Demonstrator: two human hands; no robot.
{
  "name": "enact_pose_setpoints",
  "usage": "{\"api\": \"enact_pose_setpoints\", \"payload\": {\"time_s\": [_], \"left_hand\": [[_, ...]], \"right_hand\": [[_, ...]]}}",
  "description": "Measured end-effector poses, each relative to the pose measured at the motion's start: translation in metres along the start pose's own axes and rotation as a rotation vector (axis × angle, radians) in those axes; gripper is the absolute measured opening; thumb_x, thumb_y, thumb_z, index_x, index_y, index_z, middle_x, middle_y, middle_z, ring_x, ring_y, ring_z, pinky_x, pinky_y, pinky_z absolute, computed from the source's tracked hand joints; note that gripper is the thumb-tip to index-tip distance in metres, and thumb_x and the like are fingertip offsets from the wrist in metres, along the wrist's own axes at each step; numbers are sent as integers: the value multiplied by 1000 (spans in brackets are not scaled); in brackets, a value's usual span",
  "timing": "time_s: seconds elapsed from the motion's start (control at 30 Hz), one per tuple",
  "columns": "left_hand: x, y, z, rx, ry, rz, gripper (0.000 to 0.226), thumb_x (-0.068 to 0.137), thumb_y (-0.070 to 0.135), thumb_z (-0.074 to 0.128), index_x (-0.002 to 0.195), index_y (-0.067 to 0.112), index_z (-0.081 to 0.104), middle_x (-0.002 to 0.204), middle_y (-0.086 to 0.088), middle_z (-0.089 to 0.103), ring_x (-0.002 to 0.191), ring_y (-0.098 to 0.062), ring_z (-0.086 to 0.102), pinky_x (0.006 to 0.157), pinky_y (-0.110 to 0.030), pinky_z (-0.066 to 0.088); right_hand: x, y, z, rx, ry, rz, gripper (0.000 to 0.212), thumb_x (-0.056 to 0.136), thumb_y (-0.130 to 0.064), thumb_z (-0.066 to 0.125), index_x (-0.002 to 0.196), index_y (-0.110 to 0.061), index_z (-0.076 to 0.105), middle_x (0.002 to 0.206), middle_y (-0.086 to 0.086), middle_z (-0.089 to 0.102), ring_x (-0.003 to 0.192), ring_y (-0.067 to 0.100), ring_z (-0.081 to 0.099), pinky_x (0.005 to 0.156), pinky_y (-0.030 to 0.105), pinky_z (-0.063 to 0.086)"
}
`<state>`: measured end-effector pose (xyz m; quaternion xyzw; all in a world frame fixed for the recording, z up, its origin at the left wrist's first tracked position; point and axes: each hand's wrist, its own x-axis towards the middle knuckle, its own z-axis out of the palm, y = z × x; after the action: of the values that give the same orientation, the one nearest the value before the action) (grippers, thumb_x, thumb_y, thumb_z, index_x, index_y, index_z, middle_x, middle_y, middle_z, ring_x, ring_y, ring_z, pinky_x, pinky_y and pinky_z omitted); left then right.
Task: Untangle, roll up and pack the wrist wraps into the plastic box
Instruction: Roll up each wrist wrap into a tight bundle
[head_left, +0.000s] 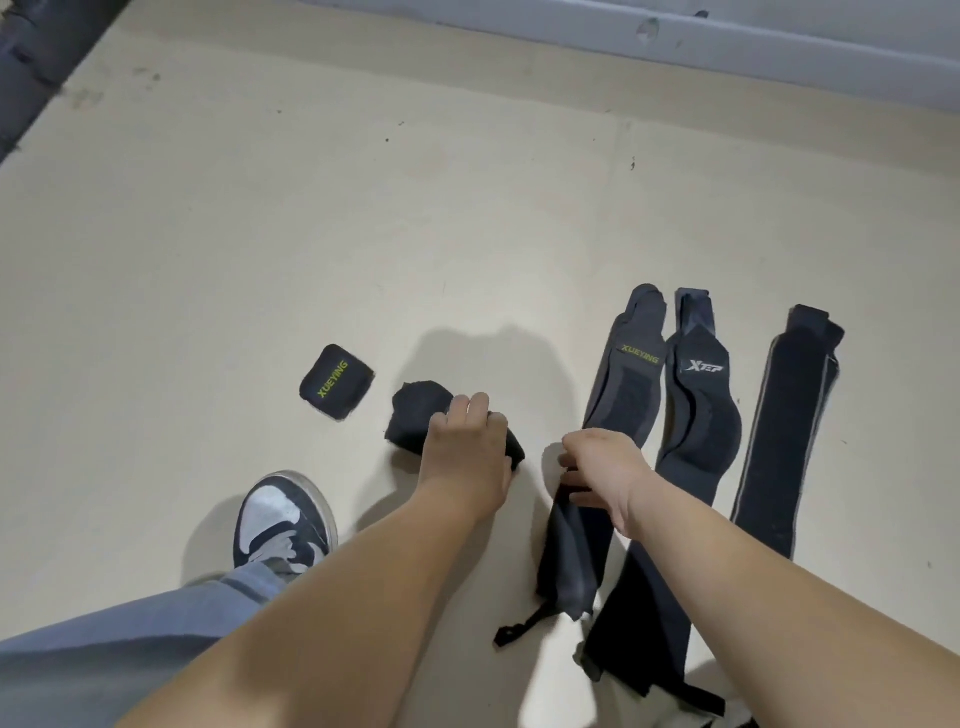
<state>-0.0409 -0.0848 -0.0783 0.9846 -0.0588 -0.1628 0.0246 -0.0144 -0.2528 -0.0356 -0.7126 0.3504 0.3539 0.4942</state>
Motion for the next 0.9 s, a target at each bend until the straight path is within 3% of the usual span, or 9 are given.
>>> {"api": "enact_pose_setpoints", "payload": {"time_s": [0.07,0.17,0.33,0.43,0.5,0.57,0.7,0.8,0.9], "left_hand": [[4,10,-6,-83,48,58,30,82,33,76,104,14,68,131,-9,59,114,-32,58,83,-40,49],[10,39,-20,-232,-17,147,24,96,24,60,118,14,64,138,-5,54,123,-29,53,96,-41,49],[24,83,-6,-730,-449,-160,37,95,31,63,130,22,53,129,1,57,113,-26,62,97,-40,55],[30,94,11,-1044,-538,-428,23,93,24,68,102,34,49,109,9,55,96,-12,58,83,-18,53],[36,94,16,-1169,-566,-529,46,95,16,70,136,26,50,125,3,52,111,-16,56,87,-16,47],[42,92,21,-1214,-553,-567,82,95,12,71,164,19,27,157,-5,44,141,-25,48,103,-29,45],[52,95,27,-1214,-575,-590,75,95,5,66,162,21,34,135,2,54,130,-23,55,110,-34,48],[57,106,24,-1297,-615,-604,59,92,8,74,145,21,49,119,3,65,105,-18,67,81,-30,58],[60,114,9,-1384,-658,-561,38,93,6,68,128,21,61,105,-3,74,88,-18,71,59,-23,52]], "right_hand": [[-2,5,-17,-12,102,-32,17,96,-10,49,84,-13,61,90,10,57,85,27,54,75,44,53],[-1,9,-41,31,204,-22,25,90,-8,47,69,-20,40,73,4,41,65,23,38,59,41,42],[21,7,-60,3,211,57,12,100,-21,52,102,-10,57,89,4,55,77,21,50,82,39,52],[37,6,-60,12,139,93,21,102,-30,51,113,-13,49,85,-1,44,68,17,39,61,30,38],[50,10,-60,47,133,114,27,101,-39,50,114,-16,46,83,-3,40,64,15,34,57,30,32],[63,13,-62,76,160,122,28,100,-46,50,103,-18,46,84,-3,39,65,16,35,61,30,34],[85,22,-70,108,154,125,36,97,-54,55,93,-20,45,87,1,47,73,20,45,77,37,47],[95,28,-74,167,69,160,58,94,-64,56,121,-13,59,101,0,61,80,21,58,77,35,55],[94,25,-75,191,33,169,78,90,-75,57,137,-13,61,123,3,70,107,28,69,95,41,59]]}}
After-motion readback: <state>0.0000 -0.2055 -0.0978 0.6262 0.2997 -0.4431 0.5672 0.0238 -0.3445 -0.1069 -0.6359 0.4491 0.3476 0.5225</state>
